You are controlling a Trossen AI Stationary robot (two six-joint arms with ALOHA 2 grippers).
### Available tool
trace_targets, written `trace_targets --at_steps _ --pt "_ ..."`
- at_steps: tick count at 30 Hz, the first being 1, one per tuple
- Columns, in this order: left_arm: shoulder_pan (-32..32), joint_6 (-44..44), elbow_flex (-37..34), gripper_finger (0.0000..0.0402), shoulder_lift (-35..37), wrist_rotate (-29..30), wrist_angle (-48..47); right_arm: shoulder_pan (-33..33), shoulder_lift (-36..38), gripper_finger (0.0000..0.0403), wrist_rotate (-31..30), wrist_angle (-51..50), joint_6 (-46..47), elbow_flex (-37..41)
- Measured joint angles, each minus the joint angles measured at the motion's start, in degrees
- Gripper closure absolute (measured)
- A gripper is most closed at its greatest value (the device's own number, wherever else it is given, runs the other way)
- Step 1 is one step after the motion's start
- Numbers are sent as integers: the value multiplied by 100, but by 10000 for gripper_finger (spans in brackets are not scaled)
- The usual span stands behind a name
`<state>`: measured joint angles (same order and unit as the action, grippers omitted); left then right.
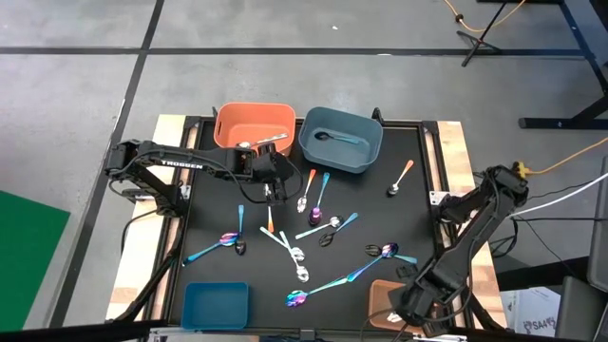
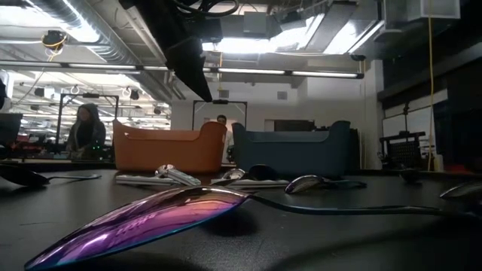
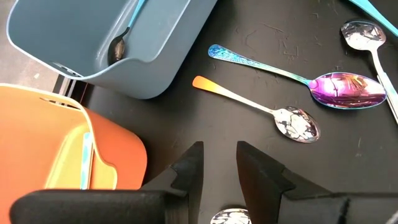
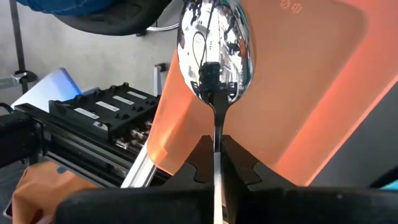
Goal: Sort silverware by color (type)
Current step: Put the orange spoon into the bottom orange bin
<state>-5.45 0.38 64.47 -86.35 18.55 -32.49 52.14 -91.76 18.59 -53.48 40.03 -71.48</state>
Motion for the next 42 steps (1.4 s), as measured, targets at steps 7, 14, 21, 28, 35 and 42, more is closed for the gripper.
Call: trace_targets --at_steps 7,14,21,28,35,42 --pt "1 0 0 311 0 -1 0 0 -213 403 -193 -1 -5 0" --pt "0 0 0 311 0 0 2 0 -583 403 -264 -10 -4 0" --pt "2 0 2 311 0 -2 2 -1 -785 402 -644 4 -8 2" --pt "0 0 0 311 0 0 2 -4 -785 402 -760 2 -9 2" --pt "0 0 0 311 0 0 2 -4 -785 402 -761 -17 -9 2" --pt "0 0 2 311 0 0 2 -2 -785 393 -761 -17 -7 2"
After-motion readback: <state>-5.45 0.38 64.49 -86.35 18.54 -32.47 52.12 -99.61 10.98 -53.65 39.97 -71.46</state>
